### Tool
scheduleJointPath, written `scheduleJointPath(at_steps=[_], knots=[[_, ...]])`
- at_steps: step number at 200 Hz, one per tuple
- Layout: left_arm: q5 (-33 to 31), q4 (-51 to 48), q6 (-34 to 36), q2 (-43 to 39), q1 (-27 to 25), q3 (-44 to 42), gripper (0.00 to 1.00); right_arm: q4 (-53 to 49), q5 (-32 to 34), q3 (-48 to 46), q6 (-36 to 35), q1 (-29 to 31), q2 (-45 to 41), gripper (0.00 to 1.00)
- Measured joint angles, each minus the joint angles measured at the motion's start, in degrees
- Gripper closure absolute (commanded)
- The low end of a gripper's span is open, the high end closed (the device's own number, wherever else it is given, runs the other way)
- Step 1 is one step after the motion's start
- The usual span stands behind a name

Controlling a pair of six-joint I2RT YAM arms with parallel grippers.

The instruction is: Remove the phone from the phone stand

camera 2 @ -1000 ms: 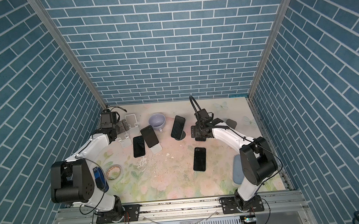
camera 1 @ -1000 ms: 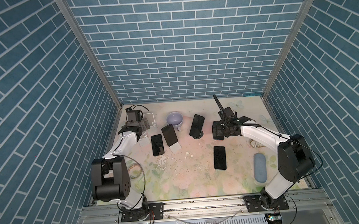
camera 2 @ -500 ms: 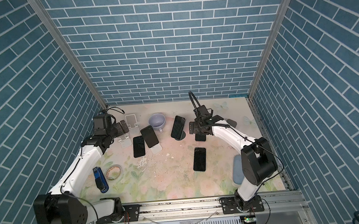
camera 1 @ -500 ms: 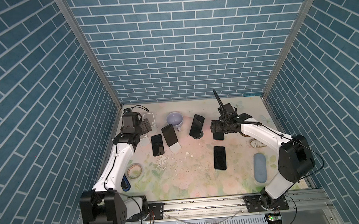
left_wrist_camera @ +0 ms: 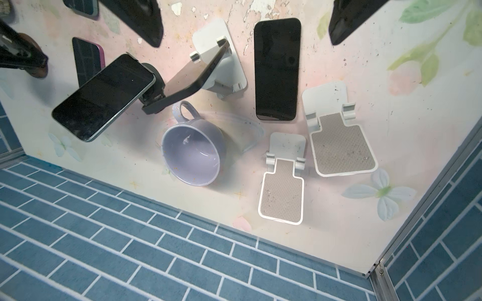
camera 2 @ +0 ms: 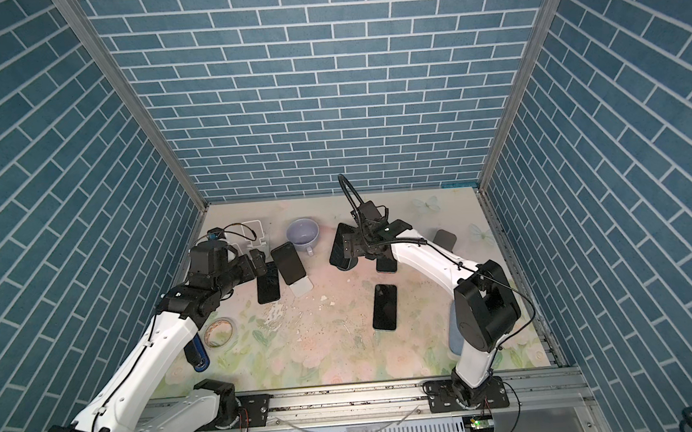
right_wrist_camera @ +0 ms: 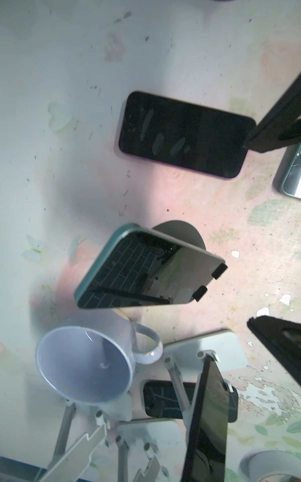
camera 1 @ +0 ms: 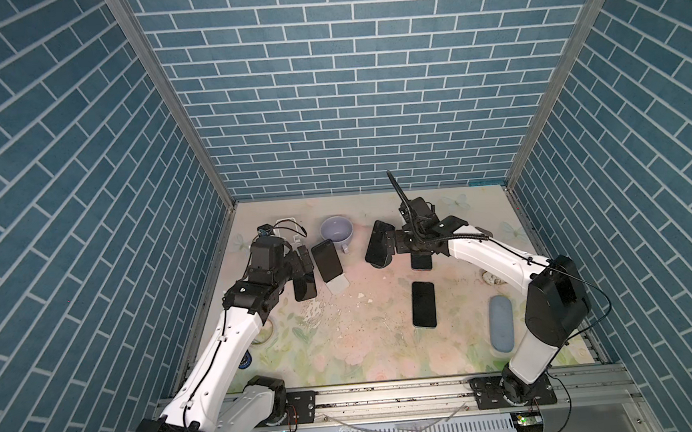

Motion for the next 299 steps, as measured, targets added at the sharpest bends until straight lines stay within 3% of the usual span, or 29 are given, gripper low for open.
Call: scheduleJointPath(at_steps=[73, 135, 299], knots=[[1.0, -2.0, -3.8, -3.3, 0.0, -4.4, 0.00, 11.5, -4.9, 0.0, -4.5, 7.4, 3.5, 0.01], [-1.9, -4.7, -4.8, -5.5, 0.0, -5.4, 0.00, 16.4, -5.8, 2.7, -9.2, 12.7, 9.0, 0.01], [-4.9, -5.2, -5.0, -6.5, 0.0, -6.4, 0.00, 26.3, -6.4, 8.0, -14.6, 16.1, 15.1, 0.01]])
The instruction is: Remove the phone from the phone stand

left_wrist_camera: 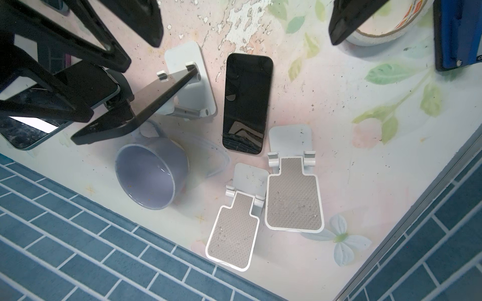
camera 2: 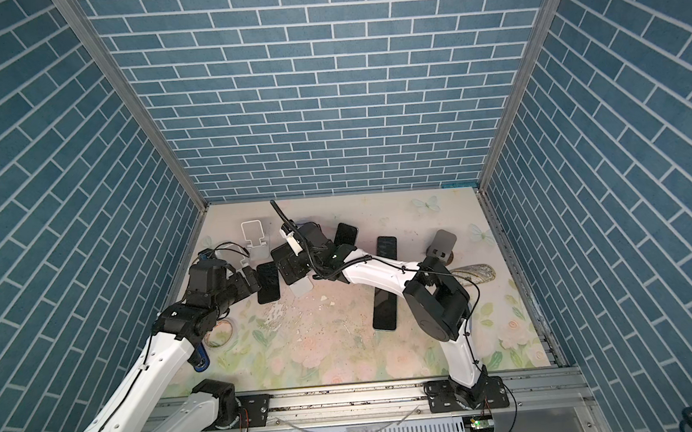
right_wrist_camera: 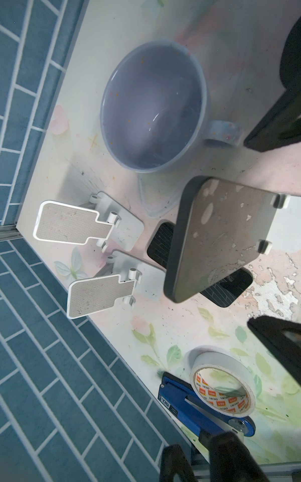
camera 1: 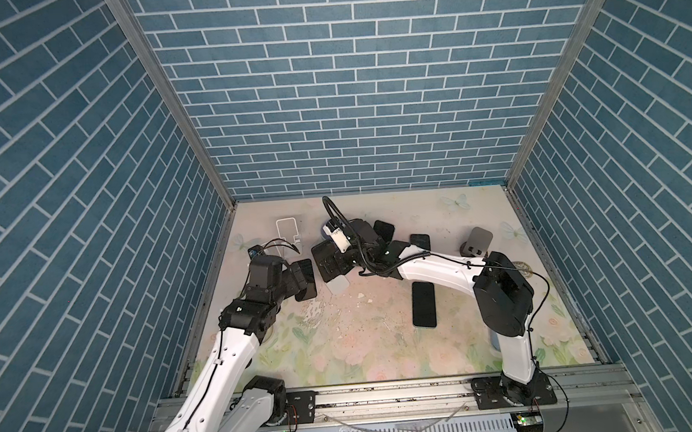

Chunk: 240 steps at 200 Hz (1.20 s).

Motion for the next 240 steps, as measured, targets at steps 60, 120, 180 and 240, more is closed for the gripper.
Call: scheduleJointPath(at_steps=[60, 120, 180, 240], knots=[[-0.7, 0.0, 0.0, 0.0, 0.0, 0.0, 0.00, 1.0, 0.2, 1.8, -0.2, 0.7, 3.1, 0.01], [-0.7, 0.4, 0.0, 0.0, 0.0, -0.2, 0.00, 3.6, 3.7, 2.7, -0.2, 1.5, 5.0, 0.01], [-0.3, 0.9, 0.0, 0.6, 0.0, -0.7, 0.00, 5.5, 9.2, 3.8, 1.4, 1.8, 7.5, 0.02], [0.3, 1.8, 0.0, 1.4, 0.0, -1.3, 0.00, 7.2, 11.3, 3.8, 2.9, 2.6, 7.8, 0.18]])
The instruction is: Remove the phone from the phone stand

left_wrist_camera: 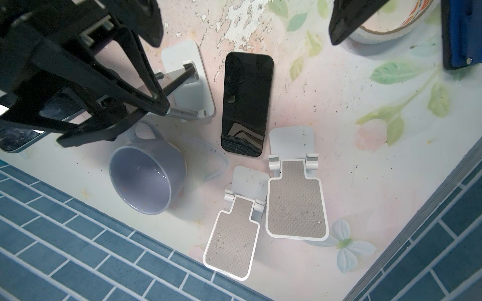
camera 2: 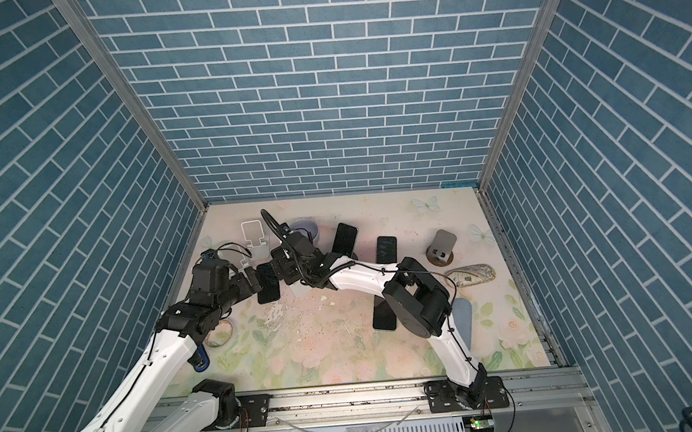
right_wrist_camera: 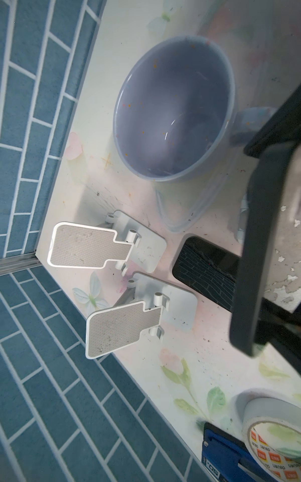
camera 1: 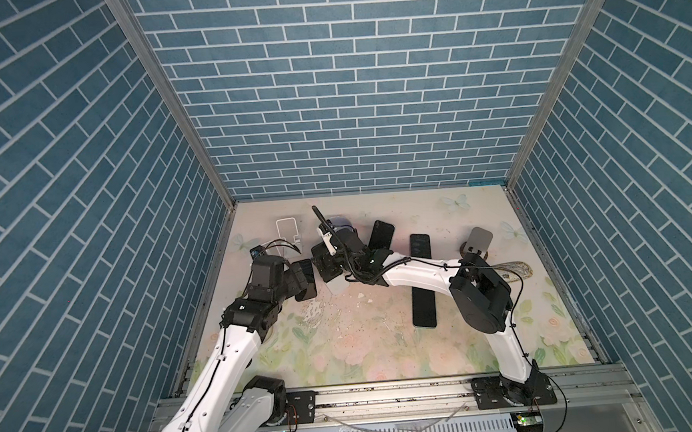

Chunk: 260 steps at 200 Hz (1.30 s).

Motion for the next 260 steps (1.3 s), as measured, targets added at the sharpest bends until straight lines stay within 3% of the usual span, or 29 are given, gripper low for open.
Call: scheduleJointPath(at_steps=[21, 88, 162, 260], knots=[[0.0, 0.1, 0.0, 0.2, 0.0, -0.1, 0.00, 0.9, 0.2, 0.0, 0.4, 0.2, 0.0, 0.28], [0.0, 0.3, 0.0, 0.2, 0.0, -0.4, 0.00, 1.0, 0.4, 0.0, 0.3, 0.3, 0.0, 0.38], [0.0, 0.4, 0.0, 0.2, 0.0, -0.4, 0.00, -3.8, 0.1, 0.0, -0.1, 0.3, -2.5, 0.41], [0.8, 0.8, 0.3, 0.2, 0.0, -0.4, 0.00, -11.5, 0.7, -3.5, -0.1, 0.3, -15.5, 0.42]])
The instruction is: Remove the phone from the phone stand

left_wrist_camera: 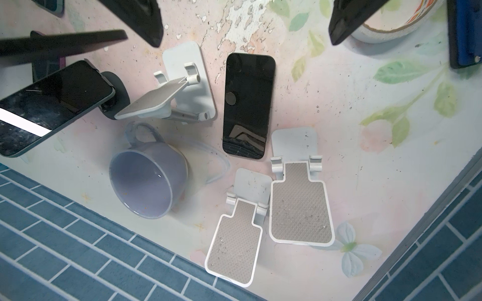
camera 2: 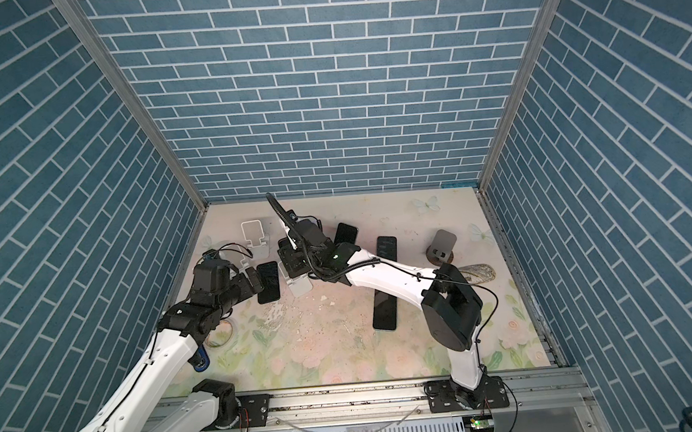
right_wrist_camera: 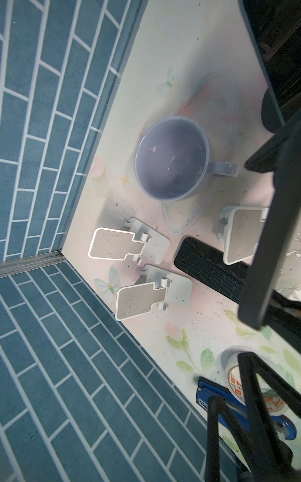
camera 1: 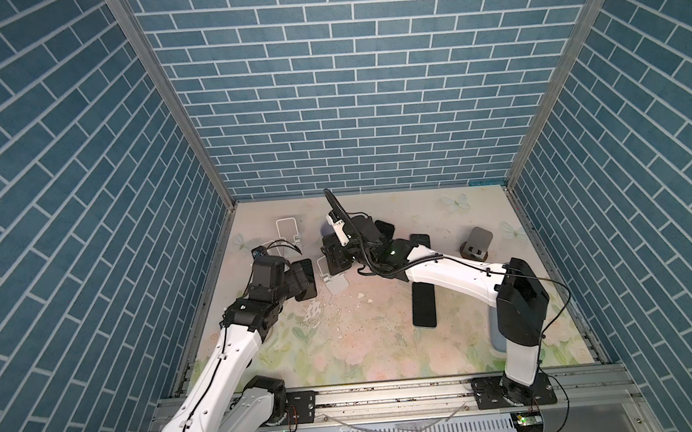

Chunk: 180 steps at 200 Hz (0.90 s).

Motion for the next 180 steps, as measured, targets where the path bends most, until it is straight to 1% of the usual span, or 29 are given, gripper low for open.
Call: scheduleJointPath(at_steps=[48, 103, 124, 144, 180], knots=[[1.4, 0.5, 0.4, 0.0, 0.0, 0.0, 0.00, -3.2, 1.4, -7.9, 0.8, 0.0, -6.7, 0.42], [2.3, 0.8, 0.3, -0.2, -0.8, 0.0, 0.00, -10.7, 3.1, -14.1, 6.1, 0.0, -11.2, 0.43], [2.0, 0.9, 0.2, 0.3, -2.9, 0.0, 0.00, -13.8, 3.9, -15.4, 8.5, -0.1, -12.2, 0.43], [0.8, 0.8, 0.1, 1.7, -6.2, 0.2, 0.00, -17.2, 4.3, -16.1, 10.7, -0.6, -12.5, 0.43], [-1.2, 1.2, -0.2, 4.3, -11.7, 1.8, 0.00, -22.3, 2.7, -16.5, 15.5, -2.8, -12.5, 0.44]])
